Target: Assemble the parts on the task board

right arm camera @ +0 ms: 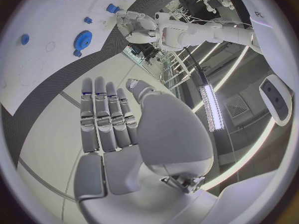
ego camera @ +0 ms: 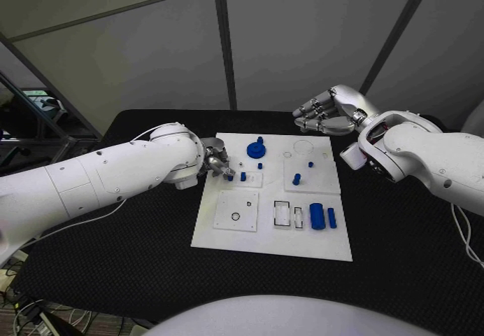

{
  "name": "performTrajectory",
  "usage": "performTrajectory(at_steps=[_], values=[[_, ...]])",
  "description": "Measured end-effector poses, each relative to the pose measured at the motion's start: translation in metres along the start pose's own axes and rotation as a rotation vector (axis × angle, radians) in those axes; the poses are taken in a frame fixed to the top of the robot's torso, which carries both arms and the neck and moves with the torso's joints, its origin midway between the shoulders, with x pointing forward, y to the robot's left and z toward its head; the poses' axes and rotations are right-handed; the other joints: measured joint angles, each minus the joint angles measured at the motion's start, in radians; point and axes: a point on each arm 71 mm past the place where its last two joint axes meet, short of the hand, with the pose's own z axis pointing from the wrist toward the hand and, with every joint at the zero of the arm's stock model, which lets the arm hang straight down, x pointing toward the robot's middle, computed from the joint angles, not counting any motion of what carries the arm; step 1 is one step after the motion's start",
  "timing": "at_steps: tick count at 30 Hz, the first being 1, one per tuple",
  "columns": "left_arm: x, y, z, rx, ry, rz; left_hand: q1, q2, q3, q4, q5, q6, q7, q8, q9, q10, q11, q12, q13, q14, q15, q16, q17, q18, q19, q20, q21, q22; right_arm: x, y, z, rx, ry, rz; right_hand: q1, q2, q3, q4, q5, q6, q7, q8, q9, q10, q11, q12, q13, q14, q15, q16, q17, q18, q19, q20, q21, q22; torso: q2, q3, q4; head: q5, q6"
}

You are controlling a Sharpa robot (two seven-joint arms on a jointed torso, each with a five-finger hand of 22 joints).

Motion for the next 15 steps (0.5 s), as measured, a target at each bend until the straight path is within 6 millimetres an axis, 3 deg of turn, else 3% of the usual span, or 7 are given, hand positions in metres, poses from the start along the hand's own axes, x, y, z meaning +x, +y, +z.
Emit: performTrajectory(at_steps=[4, 6, 9, 13, 15], values=[[0.0000, -0.0005, 0.0007, -0.002, 0.000, 0.001, 0.000, 0.000, 0.000, 0.000, 0.000, 0.000, 0.000, 0.003, 0.000, 0.002, 0.002, 0.000, 0.004, 0.000, 0.000, 0.000, 0.000, 0.000, 0.000, 0.000, 0.000, 0.000, 0.0000, 0.0000, 0.0000, 0.000, 0.000, 0.000, 0.000, 0.000, 0.000, 0.000, 0.000, 0.000, 0.000, 0.000, 0.000, 0.000, 0.000, 0.000, 0.000, 0.000, 0.000, 0.000, 0.000, 0.000, 0.000, 0.000, 0.000, 0.000, 0.000, 0.0000, 0.0000, 0.000, -0.001], [0.0001, -0.0005, 0.0010, -0.003, 0.000, 0.001, -0.013, 0.013, -0.005, -0.005, 0.000, 0.007, -0.004, 0.003, 0.001, 0.008, 0.003, 0.004, 0.009, 0.002, -0.002, 0.000, 0.000, 0.000, 0.003, -0.003, 0.000, 0.000, 0.0000, 0.0000, 0.0000, 0.000, 0.000, 0.000, 0.000, 0.000, 0.000, 0.000, 0.000, 0.000, 0.000, 0.000, 0.000, 0.000, 0.000, 0.000, 0.000, 0.000, 0.000, 0.000, 0.000, 0.000, 0.000, 0.000, 0.000, -0.001, 0.000, 0.0000, 0.0000, -0.001, -0.002], [0.0000, 0.0002, 0.0013, -0.006, 0.001, 0.001, -0.072, 0.022, -0.033, -0.046, -0.008, 0.020, -0.020, -0.001, 0.003, 0.032, -0.021, 0.007, 0.008, 0.002, -0.005, 0.000, 0.000, 0.000, 0.007, -0.007, 0.004, 0.000, 0.0000, 0.0001, 0.0000, 0.000, 0.000, 0.000, 0.000, 0.000, 0.000, 0.000, 0.000, 0.000, 0.000, 0.000, 0.000, 0.000, 0.000, 0.000, 0.000, 0.000, 0.000, 0.000, 0.000, 0.000, 0.000, 0.000, 0.000, -0.001, 0.000, 0.0000, 0.0001, -0.002, -0.002], [0.0008, 0.0019, 0.0014, -0.012, 0.003, 0.001, -0.144, 0.015, -0.151, 0.003, -0.021, 0.026, -0.017, -0.010, -0.003, 0.044, -0.030, 0.012, 0.015, -0.004, -0.011, 0.000, 0.000, 0.000, 0.009, -0.009, 0.007, 0.000, 0.0001, 0.0001, 0.0000, 0.000, 0.000, 0.000, 0.000, 0.000, 0.000, 0.000, 0.000, 0.000, 0.000, 0.000, 0.000, 0.000, 0.000, 0.000, 0.000, 0.000, 0.000, 0.000, 0.000, 0.000, 0.000, 0.000, 0.000, -0.002, 0.000, -0.0005, 0.0006, -0.002, -0.002], [0.0029, 0.0032, 0.0017, -0.016, 0.009, 0.002, -0.168, 0.012, -0.198, 0.028, -0.068, 0.033, -0.019, -0.012, -0.004, 0.040, -0.027, 0.016, 0.016, -0.004, -0.011, 0.006, 0.000, 0.000, 0.009, -0.009, 0.010, 0.000, 0.0002, 0.0003, 0.0000, -0.001, 0.001, 0.000, 0.000, 0.000, 0.000, 0.000, 0.000, 0.000, 0.000, 0.000, 0.000, 0.000, 0.000, 0.000, 0.000, 0.000, 0.000, 0.000, 0.000, 0.000, 0.000, 0.000, 0.000, -0.002, 0.000, -0.0006, 0.0007, -0.002, -0.001]])
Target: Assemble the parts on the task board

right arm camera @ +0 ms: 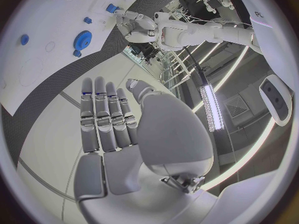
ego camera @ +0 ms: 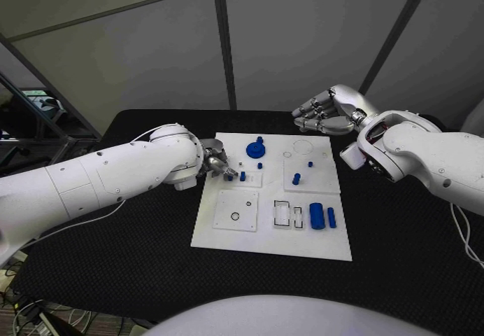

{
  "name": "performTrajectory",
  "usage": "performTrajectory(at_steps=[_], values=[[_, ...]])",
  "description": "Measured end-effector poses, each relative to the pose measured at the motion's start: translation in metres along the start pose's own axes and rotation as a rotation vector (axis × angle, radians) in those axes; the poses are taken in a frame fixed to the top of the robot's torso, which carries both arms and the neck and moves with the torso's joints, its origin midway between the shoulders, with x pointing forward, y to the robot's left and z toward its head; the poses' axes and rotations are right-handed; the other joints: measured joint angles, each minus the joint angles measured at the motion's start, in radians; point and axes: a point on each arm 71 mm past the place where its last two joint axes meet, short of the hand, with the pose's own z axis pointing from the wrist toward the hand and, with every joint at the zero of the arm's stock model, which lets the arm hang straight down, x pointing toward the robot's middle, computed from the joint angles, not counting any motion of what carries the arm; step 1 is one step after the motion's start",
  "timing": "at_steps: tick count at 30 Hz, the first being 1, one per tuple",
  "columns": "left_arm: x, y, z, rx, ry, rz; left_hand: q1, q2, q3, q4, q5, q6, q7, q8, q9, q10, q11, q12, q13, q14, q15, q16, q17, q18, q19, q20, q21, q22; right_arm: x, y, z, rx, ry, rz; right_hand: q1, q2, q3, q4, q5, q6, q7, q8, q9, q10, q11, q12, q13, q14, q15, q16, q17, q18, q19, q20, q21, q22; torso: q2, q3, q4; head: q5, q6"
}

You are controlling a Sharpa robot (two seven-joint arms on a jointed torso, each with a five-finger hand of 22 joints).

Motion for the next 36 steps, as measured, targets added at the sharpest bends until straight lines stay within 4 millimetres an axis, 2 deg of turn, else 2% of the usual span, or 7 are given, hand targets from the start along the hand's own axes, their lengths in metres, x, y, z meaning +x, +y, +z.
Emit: performTrajectory(at_steps=[3, 8, 27, 31, 32, 35, 36], values=[[0.003, 0.002, 0.000, -0.005, 0.008, -0.002, -0.014, 0.012, -0.074, 0.044, -0.126, 0.002, -0.002, -0.003, 0.000, 0.000, 0.000, 0.000, -0.003, 0.000, 0.000, 0.002, 0.000, 0.000, 0.000, 0.000, 0.000, 0.000, 0.000, 0.000, 0.000, -0.001, 0.001, 0.000, 0.000, 0.000, 0.000, 0.000, 0.000, 0.000, 0.000, 0.000, 0.000, 0.000, 0.000, 0.000, 0.000, 0.000, 0.000, 0.000, 0.000, 0.000, 0.000, 0.000, 0.000, 0.000, 0.000, 0.0000, 0.0000, 0.000, 0.001], [0.001, 0.004, -0.001, -0.010, 0.005, -0.007, -0.017, 0.016, -0.171, 0.114, -0.195, 0.002, -0.002, -0.009, -0.008, -0.004, 0.004, 0.007, 0.000, 0.000, 0.000, 0.002, 0.000, 0.000, 0.000, 0.000, 0.000, 0.000, 0.000, 0.000, 0.000, -0.001, 0.001, 0.000, 0.000, 0.000, 0.000, 0.000, 0.000, 0.000, 0.000, 0.000, 0.000, 0.000, 0.000, 0.000, 0.000, 0.000, 0.000, 0.000, 0.000, 0.000, 0.000, 0.000, 0.000, 0.000, 0.000, 0.0000, 0.0000, -0.001, 0.002], [-0.010, 0.007, -0.010, 0.009, -0.053, -0.070, 0.008, 0.076, -0.280, 0.140, -0.195, -0.006, 0.006, -0.008, -0.003, -0.038, 0.009, -0.010, -0.037, 0.000, 0.000, -0.011, 0.000, 0.000, 0.000, 0.000, -0.037, 0.000, -0.001, -0.001, 0.000, 0.003, -0.002, -0.001, 0.000, 0.000, 0.000, 0.000, 0.000, 0.000, 0.000, 0.000, 0.000, 0.000, 0.000, 0.000, 0.000, 0.000, 0.000, 0.000, -0.001, 0.000, 0.000, 0.000, 0.000, 0.000, 0.000, -0.0010, 0.0004, -0.002, 0.000], [-0.016, 0.007, -0.013, 0.046, -0.079, -0.105, 0.069, 0.085, -0.313, 0.137, -0.175, -0.076, 0.029, -0.013, -0.003, -0.140, 0.033, -0.086, -0.136, 0.007, 0.016, -0.093, 0.000, 0.002, -0.077, 0.014, -0.191, -0.002, -0.001, -0.002, 0.000, 0.004, -0.002, -0.002, 0.000, 0.000, 0.000, 0.000, 0.000, 0.000, 0.000, 0.000, 0.000, 0.000, 0.000, 0.000, 0.000, 0.000, 0.000, 0.000, -0.001, 0.000, 0.000, 0.000, 0.000, 0.000, 0.000, -0.0009, 0.0004, -0.006, 0.002], [-0.017, 0.006, -0.014, 0.062, -0.088, -0.116, 0.086, 0.084, -0.322, 0.137, -0.172, -0.096, 0.038, -0.016, -0.003, -0.165, 0.041, -0.095, -0.144, 0.006, 0.025, -0.126, 0.000, 0.054, -0.107, 0.020, -0.250, -0.022, -0.001, -0.002, 0.000, 0.004, -0.003, -0.002, 0.000, 0.000, 0.000, 0.000, 0.000, 0.000, 0.000, 0.000, 0.000, 0.000, 0.000, 0.000, 0.000, 0.000, 0.000, 0.000, -0.001, 0.000, 0.000, 0.000, 0.000, 0.000, 0.000, -0.0007, 0.0004, -0.007, 0.002], [-0.023, 0.000, -0.016, 0.133, -0.125, -0.155, 0.158, 0.082, -0.340, 0.127, -0.167, -0.154, 0.064, -0.029, -0.013, -0.249, 0.067, -0.126, -0.165, -0.066, 0.050, -0.285, -0.118, 0.071, -0.237, 0.040, -0.500, -0.161, -0.001, -0.002, 0.000, 0.005, -0.003, -0.002, 0.000, 0.000, 0.000, 0.000, 0.000, 0.000, 0.000, 0.000, 0.000, 0.000, 0.000, 0.000, 0.000, 0.000, 0.000, 0.000, -0.001, 0.000, 0.000, 0.000, 0.000, 0.000, 0.000, -0.0004, 0.0004, -0.009, 0.005], [-0.024, -0.003, -0.016, 0.157, -0.138, -0.167, 0.194, 0.083, -0.339, 0.117, -0.164, -0.171, 0.074, -0.035, -0.019, -0.279, 0.077, -0.141, -0.174, -0.112, 0.058, -0.357, -0.193, 0.106, -0.294, 0.048, -0.605, -0.222, -0.002, -0.002, 0.000, 0.005, -0.003, -0.002, 0.000, 0.000, 0.000, 0.000, 0.000, 0.000, 0.000, 0.000, 0.000, 0.000, 0.000, 0.000, 0.000, 0.000, 0.000, 0.000, -0.001, 0.000, 0.000, 0.000, 0.000, 0.000, 0.000, -0.0001, 0.0004, -0.009, 0.006]])
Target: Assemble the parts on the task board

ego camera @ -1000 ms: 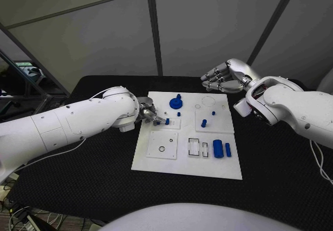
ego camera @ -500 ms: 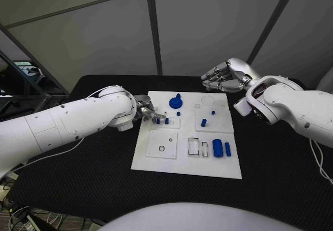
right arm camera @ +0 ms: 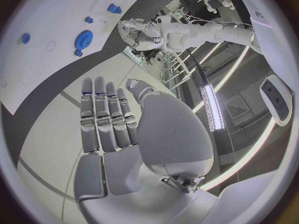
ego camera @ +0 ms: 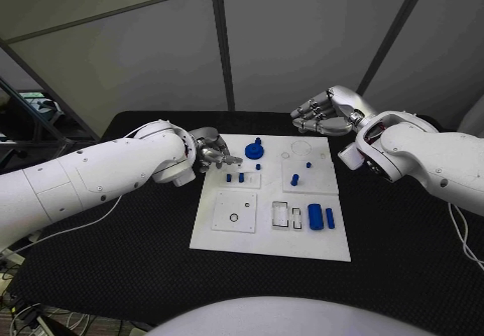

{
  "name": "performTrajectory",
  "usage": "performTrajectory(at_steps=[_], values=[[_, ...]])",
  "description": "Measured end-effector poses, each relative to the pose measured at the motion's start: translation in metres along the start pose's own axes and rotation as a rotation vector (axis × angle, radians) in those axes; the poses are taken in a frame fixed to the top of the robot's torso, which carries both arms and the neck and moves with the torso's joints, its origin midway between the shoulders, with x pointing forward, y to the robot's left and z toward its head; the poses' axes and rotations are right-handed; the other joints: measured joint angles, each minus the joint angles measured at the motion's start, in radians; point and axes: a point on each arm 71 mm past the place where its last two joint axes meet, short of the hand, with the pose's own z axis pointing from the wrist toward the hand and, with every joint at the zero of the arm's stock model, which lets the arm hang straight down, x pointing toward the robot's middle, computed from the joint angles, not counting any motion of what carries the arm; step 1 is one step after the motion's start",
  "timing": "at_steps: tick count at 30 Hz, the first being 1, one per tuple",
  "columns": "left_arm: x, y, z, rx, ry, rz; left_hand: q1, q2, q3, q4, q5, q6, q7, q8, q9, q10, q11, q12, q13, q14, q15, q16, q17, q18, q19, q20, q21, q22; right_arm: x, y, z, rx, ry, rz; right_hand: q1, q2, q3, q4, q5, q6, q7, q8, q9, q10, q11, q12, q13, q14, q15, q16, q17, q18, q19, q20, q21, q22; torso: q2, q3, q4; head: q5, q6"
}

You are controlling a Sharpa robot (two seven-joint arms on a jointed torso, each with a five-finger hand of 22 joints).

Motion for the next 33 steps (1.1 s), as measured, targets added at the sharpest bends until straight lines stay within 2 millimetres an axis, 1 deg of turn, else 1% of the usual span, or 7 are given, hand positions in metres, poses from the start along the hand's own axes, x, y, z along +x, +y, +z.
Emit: performTrajectory(at_steps=[1, 4, 10, 18, 25, 26, 33], values=[[-0.001, -0.004, 0.000, 0.033, -0.015, -0.015, 0.054, 0.006, 0.008, -0.013, 0.000, -0.019, 0.012, -0.007, -0.013, -0.039, 0.015, -0.028, -0.023, -0.067, 0.014, -0.107, -0.109, 0.027, -0.051, 0.014, -0.096, -0.059, 0.000, 0.000, 0.000, 0.000, 0.000, 0.000, 0.000, 0.000, 0.000, 0.000, 0.000, 0.000, 0.000, 0.000, 0.000, 0.000, 0.000, 0.000, 0.000, 0.000, 0.000, 0.000, 0.000, 0.000, 0.000, 0.000, 0.000, 0.000, 0.000, 0.0001, 0.0000, -0.001, 0.001], [-0.002, -0.014, 0.002, 0.107, -0.046, -0.039, 0.191, 0.035, 0.076, -0.059, 0.004, -0.040, 0.033, -0.025, -0.041, -0.101, 0.029, -0.099, -0.078, -0.181, 0.027, -0.294, -0.299, 0.027, -0.088, 0.029, -0.180, -0.119, 0.000, 0.000, 0.000, 0.001, -0.001, 0.000, 0.000, 0.000, 0.000, 0.000, 0.000, 0.000, 0.000, 0.000, 0.000, 0.000, 0.000, 0.000, 0.000, 0.000, 0.000, 0.000, 0.000, 0.000, 0.000, 0.000, -0.002, -0.001, 0.000, 0.0005, -0.0002, -0.004, 0.003], [0.001, -0.032, 0.010, 0.226, -0.082, -0.037, 0.266, -0.005, 0.159, -0.080, 0.004, -0.049, 0.042, -0.073, -0.105, -0.148, 0.051, -0.202, -0.173, -0.222, 0.045, -0.356, -0.370, 0.027, -0.099, 0.042, -0.230, -0.165, 0.000, 0.000, 0.000, 0.001, -0.001, 0.000, 0.000, 0.000, 0.000, 0.000, 0.000, 0.000, 0.000, 0.000, 0.000, 0.000, 0.000, 0.000, 0.000, 0.000, 0.000, 0.000, 0.000, 0.000, 0.004, -0.004, -0.004, -0.002, 0.000, 0.0006, -0.0007, -0.010, 0.009], [0.011, -0.051, 0.023, 0.370, -0.113, 0.028, 0.266, -0.068, 0.200, -0.089, -0.005, -0.011, 0.029, -0.149, -0.194, -0.118, 0.047, -0.309, -0.291, -0.142, 0.040, -0.274, -0.358, 0.026, -0.029, 0.040, -0.202, -0.160, 0.001, 0.001, 0.002, -0.002, 0.001, 0.001, 0.000, 0.000, 0.000, 0.000, 0.000, 0.000, 0.000, 0.000, 0.000, 0.000, 0.000, 0.000, 0.000, 0.000, 0.000, 0.000, 0.000, 0.000, 0.004, -0.004, -0.004, -0.002, 0.000, 0.0001, -0.0017, -0.013, 0.015], [0.018, -0.060, 0.034, 0.434, -0.133, 0.182, 0.267, -0.079, 0.217, -0.106, -0.005, 0.019, 0.024, -0.192, -0.241, -0.095, 0.045, -0.343, -0.343, -0.061, 0.033, -0.139, -0.264, 0.024, 0.070, 0.034, -0.010, -0.038, 0.004, 0.002, 0.003, -0.006, 0.005, 0.003, 0.000, 0.000, 0.000, 0.000, 0.000, 0.000, 0.000, 0.000, 0.000, 0.000, 0.000, 0.000, 0.000, 0.000, 0.000, 0.000, -0.001, 0.000, 0.004, -0.004, -0.004, -0.002, 0.000, 0.0001, -0.0016, -0.014, 0.019], [0.019, -0.061, 0.035, 0.438, -0.134, 0.202, 0.262, -0.084, 0.217, -0.106, -0.004, 0.019, 0.024, -0.199, -0.247, -0.095, 0.045, -0.349, -0.350, -0.049, 0.034, -0.118, -0.249, -0.006, 0.086, 0.036, 0.025, -0.015, 0.004, 0.002, 0.003, -0.006, 0.006, 0.004, 0.000, 0.000, 0.000, 0.000, 0.000, 0.000, 0.000, 0.000, 0.000, 0.000, 0.000, 0.000, 0.000, 0.000, 0.000, 0.000, -0.001, 0.000, 0.004, -0.004, -0.004, -0.002, 0.000, 0.0000, -0.0016, -0.014, 0.020], [0.027, -0.064, 0.044, 0.449, -0.124, 0.304, 0.257, -0.088, 0.226, -0.115, -0.004, 0.034, 0.016, -0.216, -0.271, -0.100, 0.049, -0.382, -0.382, -0.009, 0.036, -0.039, -0.194, -0.006, 0.139, 0.036, 0.147, 0.065, 0.005, 0.003, 0.004, -0.008, 0.007, 0.005, 0.000, 0.000, 0.000, 0.000, 0.000, 0.000, 0.000, 0.000, 0.000, 0.000, 0.000, 0.000, 0.000, 0.000, 0.000, 0.000, -0.001, 0.000, 0.004, -0.004, -0.004, -0.002, 0.001, -0.0002, -0.0013, -0.015, 0.022]])
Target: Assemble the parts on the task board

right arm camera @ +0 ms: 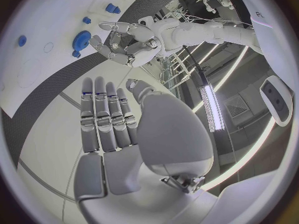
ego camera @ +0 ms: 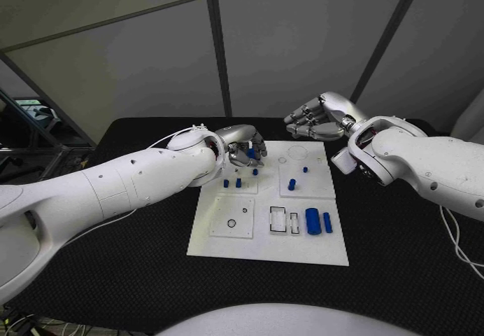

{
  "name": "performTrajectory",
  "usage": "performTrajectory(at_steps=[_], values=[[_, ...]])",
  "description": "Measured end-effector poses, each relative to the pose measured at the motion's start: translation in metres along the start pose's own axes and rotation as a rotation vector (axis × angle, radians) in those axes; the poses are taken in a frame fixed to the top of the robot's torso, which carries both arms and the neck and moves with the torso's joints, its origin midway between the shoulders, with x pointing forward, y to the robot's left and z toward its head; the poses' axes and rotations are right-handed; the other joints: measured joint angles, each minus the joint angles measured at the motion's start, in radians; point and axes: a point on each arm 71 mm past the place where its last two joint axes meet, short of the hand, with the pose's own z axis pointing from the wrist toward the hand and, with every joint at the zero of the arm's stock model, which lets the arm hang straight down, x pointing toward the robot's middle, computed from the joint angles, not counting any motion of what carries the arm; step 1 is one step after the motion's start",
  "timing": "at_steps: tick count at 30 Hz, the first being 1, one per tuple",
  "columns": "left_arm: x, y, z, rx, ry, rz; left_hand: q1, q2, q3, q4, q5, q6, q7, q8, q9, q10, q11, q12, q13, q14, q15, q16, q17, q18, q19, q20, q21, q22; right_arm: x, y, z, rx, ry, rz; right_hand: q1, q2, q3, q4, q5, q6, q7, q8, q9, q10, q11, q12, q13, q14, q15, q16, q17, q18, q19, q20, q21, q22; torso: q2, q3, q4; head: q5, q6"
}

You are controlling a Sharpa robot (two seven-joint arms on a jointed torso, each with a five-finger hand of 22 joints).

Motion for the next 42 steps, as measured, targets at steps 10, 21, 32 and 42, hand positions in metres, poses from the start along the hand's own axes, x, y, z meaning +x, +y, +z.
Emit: performTrajectory(at_steps=[10, 21, 32, 42], values=[[0.007, 0.005, 0.004, -0.016, 0.056, 0.073, -0.010, -0.001, 0.006, -0.012, 0.000, 0.034, -0.005, -0.011, -0.019, 0.017, -0.006, -0.009, -0.024, 0.069, -0.006, 0.115, 0.108, -0.061, 0.080, -0.005, 0.188, 0.122, 0.001, 0.001, 0.001, -0.002, 0.002, 0.001, 0.000, 0.000, 0.000, 0.000, 0.000, 0.000, 0.000, 0.000, 0.000, 0.000, 0.000, 0.000, 0.000, 0.000, 0.000, 0.000, 0.000, 0.000, 0.000, 0.000, 0.000, -0.001, 0.000, 0.0009, -0.0003, -0.006, -0.005], [0.016, 0.010, 0.006, -0.040, 0.106, 0.101, -0.011, 0.000, 0.013, -0.019, 0.000, 0.041, -0.001, -0.017, -0.027, 0.035, -0.010, -0.009, -0.030, 0.080, -0.009, 0.130, 0.118, -0.061, 0.111, -0.011, 0.273, 0.158, 0.002, 0.002, 0.002, -0.004, 0.005, 0.003, 0.000, 0.000, 0.000, 0.000, 0.000, 0.000, 0.000, 0.000, 0.000, 0.000, 0.000, 0.000, 0.000, 0.000, 0.000, 0.000, 0.000, 0.000, 0.000, 0.000, 0.000, -0.001, 0.000, 0.0008, 0.0000, -0.006, -0.004], [0.018, 0.010, 0.008, -0.049, 0.112, 0.114, -0.007, 0.004, 0.030, -0.036, 0.000, 0.051, 0.002, -0.020, -0.033, 0.053, -0.013, -0.009, -0.033, 0.084, -0.013, 0.135, 0.117, -0.061, 0.119, -0.013, 0.288, 0.158, 0.005, 0.004, 0.003, -0.008, 0.009, 0.005, 0.000, 0.000, 0.000, 0.000, 0.000, 0.000, 0.000, 0.000, 0.000, 0.000, 0.000, 0.000, 0.000, 0.000, 0.000, 0.000, 0.000, 0.000, 0.002, 0.002, -0.001, -0.001, -0.001, 0.0006, 0.0010, -0.004, -0.002], [0.019, 0.012, 0.010, -0.064, 0.114, 0.122, -0.003, 0.008, 0.041, -0.043, 0.000, 0.051, 0.002, -0.025, -0.037, 0.060, -0.013, -0.009, -0.035, 0.087, -0.016, 0.138, 0.115, -0.061, 0.119, -0.013, 0.292, 0.158, 0.005, 0.004, 0.003, -0.009, 0.010, 0.005, 0.000, 0.000, 0.000, 0.000, 0.000, 0.000, 0.000, 0.000, 0.000, 0.000, 0.000, 0.000, 0.000, 0.000, 0.000, 0.000, 0.000, 0.000, 0.004, 0.004, -0.004, -0.002, -0.001, 0.0007, 0.0010, -0.005, -0.002]])
